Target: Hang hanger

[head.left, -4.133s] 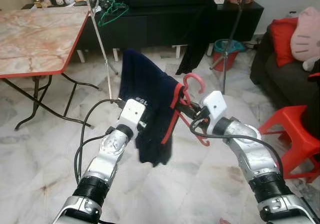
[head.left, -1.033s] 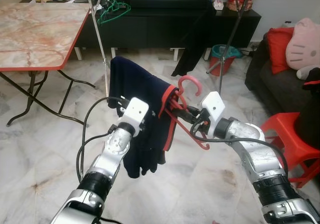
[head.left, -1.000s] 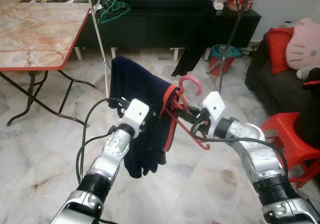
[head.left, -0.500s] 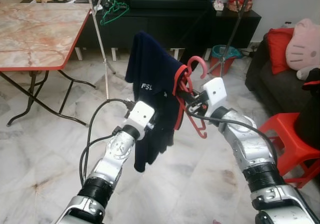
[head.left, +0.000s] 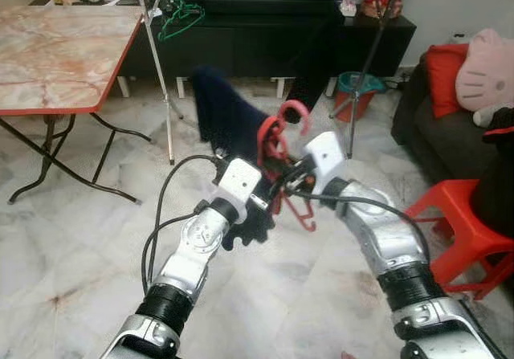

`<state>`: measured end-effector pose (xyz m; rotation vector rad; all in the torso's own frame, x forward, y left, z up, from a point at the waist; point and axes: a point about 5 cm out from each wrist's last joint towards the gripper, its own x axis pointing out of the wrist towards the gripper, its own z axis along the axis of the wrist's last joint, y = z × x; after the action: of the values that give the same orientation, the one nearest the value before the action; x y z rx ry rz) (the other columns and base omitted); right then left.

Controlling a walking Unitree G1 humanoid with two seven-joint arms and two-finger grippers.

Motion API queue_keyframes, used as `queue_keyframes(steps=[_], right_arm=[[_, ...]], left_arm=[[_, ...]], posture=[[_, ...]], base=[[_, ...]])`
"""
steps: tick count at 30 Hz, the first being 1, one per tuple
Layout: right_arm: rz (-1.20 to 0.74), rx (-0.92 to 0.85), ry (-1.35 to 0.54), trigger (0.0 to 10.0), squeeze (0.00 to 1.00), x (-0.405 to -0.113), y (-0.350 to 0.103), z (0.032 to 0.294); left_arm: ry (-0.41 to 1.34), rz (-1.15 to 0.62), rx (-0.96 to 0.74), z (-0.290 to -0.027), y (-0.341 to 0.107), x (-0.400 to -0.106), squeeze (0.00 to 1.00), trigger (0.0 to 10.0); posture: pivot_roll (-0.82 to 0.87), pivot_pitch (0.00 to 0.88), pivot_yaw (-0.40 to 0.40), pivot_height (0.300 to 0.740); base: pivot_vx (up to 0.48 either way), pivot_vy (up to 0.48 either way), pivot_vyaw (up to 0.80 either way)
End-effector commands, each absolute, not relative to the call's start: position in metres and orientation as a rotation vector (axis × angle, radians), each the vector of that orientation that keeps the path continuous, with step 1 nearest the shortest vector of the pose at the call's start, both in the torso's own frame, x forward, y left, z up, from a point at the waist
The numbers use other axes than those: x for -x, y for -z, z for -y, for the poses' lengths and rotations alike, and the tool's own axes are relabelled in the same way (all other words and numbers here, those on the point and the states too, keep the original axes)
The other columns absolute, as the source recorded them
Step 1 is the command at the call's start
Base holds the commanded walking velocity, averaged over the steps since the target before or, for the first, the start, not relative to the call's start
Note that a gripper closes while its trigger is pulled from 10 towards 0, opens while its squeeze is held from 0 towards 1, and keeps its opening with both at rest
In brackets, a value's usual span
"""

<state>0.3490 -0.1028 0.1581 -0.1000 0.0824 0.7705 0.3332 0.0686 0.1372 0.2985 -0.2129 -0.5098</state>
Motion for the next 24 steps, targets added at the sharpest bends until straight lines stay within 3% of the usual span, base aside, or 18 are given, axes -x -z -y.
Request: queue_keyframes(steps=[1,5,24], right_arm=[[-0.035,0.115,-0.799,0.0,0.00,-0.348,-0.173,0.100],[-0.059,0.128,-0.832,0.0,0.00,-0.345,-0.171,0.096],[-0.085,0.135,-0.777,0.0,0.00,-0.349,-0.180,0.100]], left_arm=[[0.494,0.167,-0.358,-0.071,-0.133,-0.337,0.00,10.0],[0.411,0.036,-0.477,-0.086,-0.113,-0.343,0.00,10.0],[0.263,-0.188,-0.611,-0.136,-0.072,-0.334,0.00,10.0]], posture=[[-0.18,0.000,-0.062,0.740],[-0.19,0.000,-0.058,0.740],[-0.21,0.000,-0.026,0.740]], base=[[0.000,0.000,0.00],[0.000,0.000,0.00],[0.000,0.000,0.00]])
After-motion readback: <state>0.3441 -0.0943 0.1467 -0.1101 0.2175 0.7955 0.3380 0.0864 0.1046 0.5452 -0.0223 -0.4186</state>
